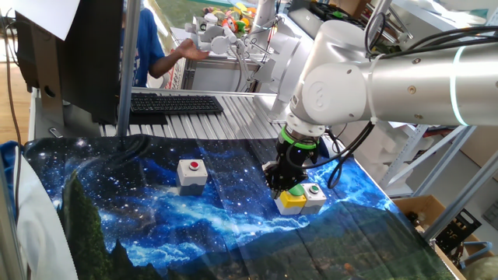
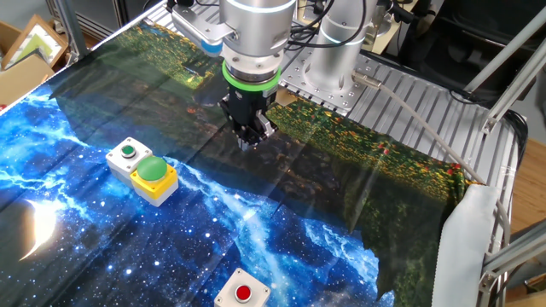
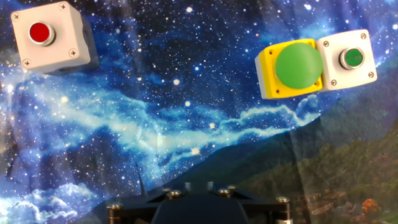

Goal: Press three buttons from left to right in sequence

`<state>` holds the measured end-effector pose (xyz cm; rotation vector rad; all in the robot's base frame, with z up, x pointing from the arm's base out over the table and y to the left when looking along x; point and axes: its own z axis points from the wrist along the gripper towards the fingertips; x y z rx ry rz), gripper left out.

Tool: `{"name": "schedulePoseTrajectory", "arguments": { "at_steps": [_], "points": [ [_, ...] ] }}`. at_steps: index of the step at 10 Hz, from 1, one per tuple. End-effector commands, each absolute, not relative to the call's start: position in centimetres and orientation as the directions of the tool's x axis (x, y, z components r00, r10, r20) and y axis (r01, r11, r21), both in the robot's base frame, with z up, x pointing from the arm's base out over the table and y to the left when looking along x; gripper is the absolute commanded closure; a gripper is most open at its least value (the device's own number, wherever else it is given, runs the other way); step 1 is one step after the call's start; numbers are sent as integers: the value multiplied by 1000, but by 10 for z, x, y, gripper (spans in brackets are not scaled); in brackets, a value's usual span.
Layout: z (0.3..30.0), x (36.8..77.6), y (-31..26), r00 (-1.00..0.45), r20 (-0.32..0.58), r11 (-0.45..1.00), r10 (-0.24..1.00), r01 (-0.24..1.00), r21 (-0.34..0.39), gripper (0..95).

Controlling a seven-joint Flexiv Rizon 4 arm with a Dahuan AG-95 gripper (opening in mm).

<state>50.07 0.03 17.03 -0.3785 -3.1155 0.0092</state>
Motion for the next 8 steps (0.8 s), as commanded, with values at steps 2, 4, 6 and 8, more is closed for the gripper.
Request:
{"name": "schedulePoseTrajectory", "arguments": {
  "at_steps": [2,4,6,8],
  "points": [
    [170,500,0,-971,1,971,239,239,-6,950],
    [170,500,0,-972,0,972,237,237,-6,950],
    [170,500,0,-983,1,983,186,186,-7,950],
    [170,499,0,-982,1,982,187,187,3,950]
  ]
}}
